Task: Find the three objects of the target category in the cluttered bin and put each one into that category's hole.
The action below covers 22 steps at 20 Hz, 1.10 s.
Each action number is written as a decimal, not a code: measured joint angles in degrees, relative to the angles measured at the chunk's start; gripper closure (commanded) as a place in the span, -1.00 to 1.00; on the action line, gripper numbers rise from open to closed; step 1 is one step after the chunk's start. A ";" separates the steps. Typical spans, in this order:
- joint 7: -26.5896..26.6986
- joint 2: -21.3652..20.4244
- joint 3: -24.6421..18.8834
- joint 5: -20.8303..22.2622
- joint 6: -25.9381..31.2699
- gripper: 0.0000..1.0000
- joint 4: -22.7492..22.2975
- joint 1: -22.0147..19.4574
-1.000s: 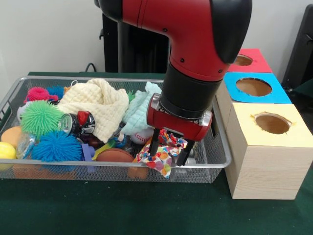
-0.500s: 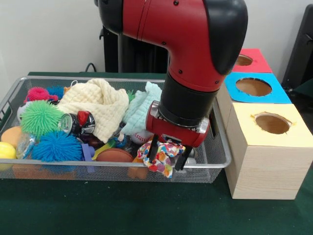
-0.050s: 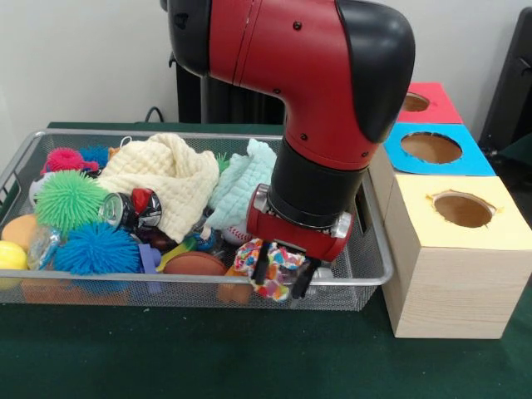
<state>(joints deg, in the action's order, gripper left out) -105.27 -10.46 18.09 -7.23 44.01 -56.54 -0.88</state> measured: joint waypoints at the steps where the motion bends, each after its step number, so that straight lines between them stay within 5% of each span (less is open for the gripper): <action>1: 0.00 0.00 0.00 0.00 0.00 1.00 0.00 0.00; 16: 0.00 -0.07 0.10 -0.01 0.01 1.00 -0.07 0.28; 22: 0.00 -4.18 0.09 -1.64 5.86 1.00 -3.49 0.90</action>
<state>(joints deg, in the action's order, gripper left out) -105.27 -14.63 18.18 -8.87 49.87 -60.03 0.02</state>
